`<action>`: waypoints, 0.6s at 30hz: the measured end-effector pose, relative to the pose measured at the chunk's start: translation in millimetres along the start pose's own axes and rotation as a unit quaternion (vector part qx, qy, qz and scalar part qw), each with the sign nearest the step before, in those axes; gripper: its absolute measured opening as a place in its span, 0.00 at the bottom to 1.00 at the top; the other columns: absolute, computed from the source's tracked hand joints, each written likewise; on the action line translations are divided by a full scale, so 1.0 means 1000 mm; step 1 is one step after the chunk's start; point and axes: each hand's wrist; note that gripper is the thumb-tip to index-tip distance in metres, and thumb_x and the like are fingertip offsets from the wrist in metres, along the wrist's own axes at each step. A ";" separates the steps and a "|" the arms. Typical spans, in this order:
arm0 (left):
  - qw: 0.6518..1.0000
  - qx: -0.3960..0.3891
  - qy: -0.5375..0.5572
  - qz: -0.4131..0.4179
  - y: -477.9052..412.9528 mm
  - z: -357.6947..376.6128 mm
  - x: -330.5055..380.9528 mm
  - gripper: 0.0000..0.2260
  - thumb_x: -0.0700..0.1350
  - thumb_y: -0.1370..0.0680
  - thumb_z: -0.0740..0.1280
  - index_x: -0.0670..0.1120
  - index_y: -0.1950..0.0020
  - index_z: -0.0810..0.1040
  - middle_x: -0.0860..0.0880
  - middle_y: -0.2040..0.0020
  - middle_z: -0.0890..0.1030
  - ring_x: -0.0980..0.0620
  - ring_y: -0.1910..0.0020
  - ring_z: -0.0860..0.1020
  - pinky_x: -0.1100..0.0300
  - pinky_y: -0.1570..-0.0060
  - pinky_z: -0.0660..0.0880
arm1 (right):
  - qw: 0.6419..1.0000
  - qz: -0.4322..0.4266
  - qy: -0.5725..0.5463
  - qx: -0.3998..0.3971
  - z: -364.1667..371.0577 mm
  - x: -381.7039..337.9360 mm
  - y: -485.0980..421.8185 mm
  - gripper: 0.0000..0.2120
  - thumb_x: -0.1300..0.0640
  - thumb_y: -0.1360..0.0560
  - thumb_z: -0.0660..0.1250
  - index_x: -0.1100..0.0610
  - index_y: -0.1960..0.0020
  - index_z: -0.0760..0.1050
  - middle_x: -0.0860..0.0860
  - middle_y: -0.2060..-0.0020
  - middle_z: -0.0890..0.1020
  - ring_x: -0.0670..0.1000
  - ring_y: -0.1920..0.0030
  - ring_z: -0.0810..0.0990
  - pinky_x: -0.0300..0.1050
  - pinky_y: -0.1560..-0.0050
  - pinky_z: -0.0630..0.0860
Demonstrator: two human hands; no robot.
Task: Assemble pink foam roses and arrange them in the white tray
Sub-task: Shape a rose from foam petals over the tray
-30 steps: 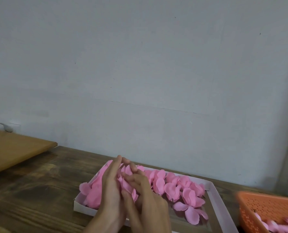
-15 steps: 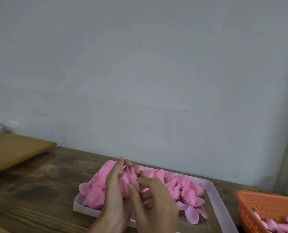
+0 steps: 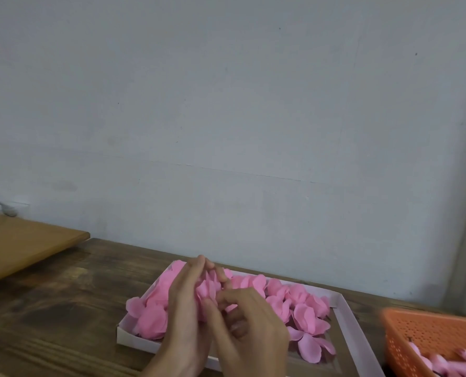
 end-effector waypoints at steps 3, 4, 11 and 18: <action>1.000 -0.005 -0.002 -0.005 -0.001 -0.002 0.000 0.13 0.56 0.26 0.71 0.47 0.58 0.77 0.47 0.60 0.78 0.49 0.67 0.76 0.55 0.67 0.75 | 1.000 -0.008 0.001 -0.016 0.000 -0.001 -0.001 0.04 0.49 0.29 0.74 0.44 0.63 0.82 0.38 0.66 0.80 0.38 0.74 0.75 0.30 0.74 0.69; 1.000 -0.006 0.002 -0.009 -0.002 -0.002 0.000 0.13 0.56 0.26 0.71 0.47 0.58 0.77 0.47 0.60 0.78 0.49 0.67 0.76 0.55 0.68 0.76 | 1.000 -0.008 0.008 -0.015 -0.001 -0.002 -0.001 0.05 0.48 0.29 0.71 0.44 0.62 0.83 0.39 0.66 0.80 0.39 0.74 0.75 0.29 0.73 0.69; 0.999 0.000 0.028 -0.029 -0.006 -0.004 0.002 0.13 0.57 0.22 0.69 0.48 0.58 0.78 0.47 0.62 0.78 0.50 0.69 0.77 0.56 0.70 0.76 | 0.999 0.006 0.024 -0.021 -0.004 0.000 -0.003 0.02 0.50 0.30 0.73 0.44 0.62 0.83 0.39 0.67 0.79 0.40 0.75 0.74 0.35 0.75 0.72; 0.998 0.038 0.036 -0.029 -0.009 -0.006 0.002 0.19 0.61 0.21 0.65 0.46 0.60 0.78 0.45 0.65 0.78 0.50 0.73 0.75 0.56 0.72 0.77 | 0.998 0.003 -0.007 -0.060 -0.006 0.002 -0.001 0.05 0.54 0.29 0.70 0.46 0.60 0.84 0.40 0.65 0.81 0.40 0.72 0.76 0.34 0.73 0.72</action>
Point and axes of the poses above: each hand's wrist, its own y-axis away from the middle knuckle, its own z-axis out of the palm, x = y × z
